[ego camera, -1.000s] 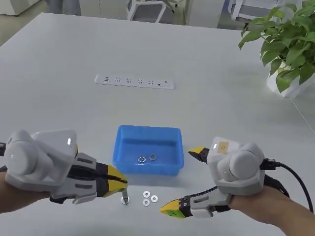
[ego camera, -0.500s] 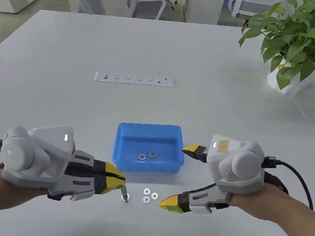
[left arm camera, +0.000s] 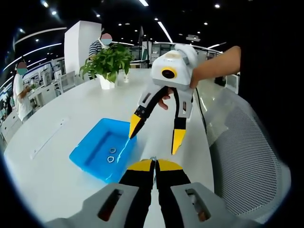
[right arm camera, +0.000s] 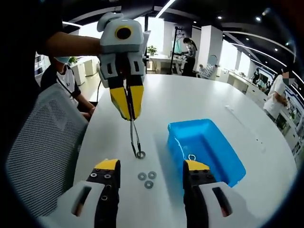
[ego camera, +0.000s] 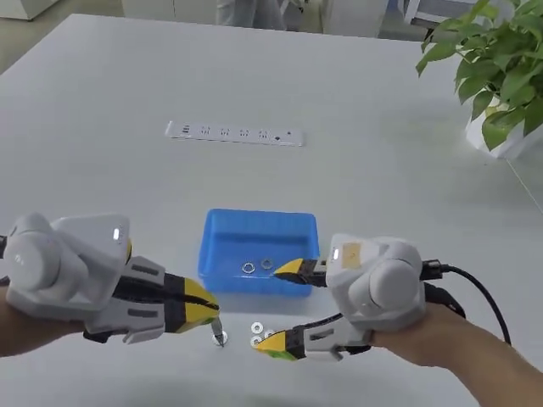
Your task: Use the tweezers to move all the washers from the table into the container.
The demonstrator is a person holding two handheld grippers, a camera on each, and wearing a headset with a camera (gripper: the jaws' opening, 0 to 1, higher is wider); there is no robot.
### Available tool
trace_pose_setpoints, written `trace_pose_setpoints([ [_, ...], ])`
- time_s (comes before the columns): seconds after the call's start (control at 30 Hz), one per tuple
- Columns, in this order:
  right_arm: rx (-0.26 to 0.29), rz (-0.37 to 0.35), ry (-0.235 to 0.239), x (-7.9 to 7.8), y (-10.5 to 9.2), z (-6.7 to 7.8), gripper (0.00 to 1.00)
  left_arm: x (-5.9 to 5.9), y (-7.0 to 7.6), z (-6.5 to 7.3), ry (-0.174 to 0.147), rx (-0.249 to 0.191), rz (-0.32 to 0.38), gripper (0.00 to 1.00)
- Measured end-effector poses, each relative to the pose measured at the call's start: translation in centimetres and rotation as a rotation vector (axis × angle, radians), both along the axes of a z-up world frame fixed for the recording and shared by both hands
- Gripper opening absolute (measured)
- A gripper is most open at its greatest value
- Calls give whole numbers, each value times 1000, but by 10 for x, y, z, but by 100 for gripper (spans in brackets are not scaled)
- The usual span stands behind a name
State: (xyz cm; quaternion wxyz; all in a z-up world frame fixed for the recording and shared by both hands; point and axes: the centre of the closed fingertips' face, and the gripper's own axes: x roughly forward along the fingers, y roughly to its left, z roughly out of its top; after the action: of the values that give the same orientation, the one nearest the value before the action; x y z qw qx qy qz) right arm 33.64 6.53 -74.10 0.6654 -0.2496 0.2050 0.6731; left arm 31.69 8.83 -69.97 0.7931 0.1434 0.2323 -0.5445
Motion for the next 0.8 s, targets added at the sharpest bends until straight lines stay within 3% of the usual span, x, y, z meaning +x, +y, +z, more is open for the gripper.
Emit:
trace_pose_setpoints([
  [0.27,-26,102,21,-13,19,-9,38,0,-1,1,5,7,-15,5],
  [0.8,-60,175,26,-24,40,-25,19,0,-1,0,12,16,-26,5],
])
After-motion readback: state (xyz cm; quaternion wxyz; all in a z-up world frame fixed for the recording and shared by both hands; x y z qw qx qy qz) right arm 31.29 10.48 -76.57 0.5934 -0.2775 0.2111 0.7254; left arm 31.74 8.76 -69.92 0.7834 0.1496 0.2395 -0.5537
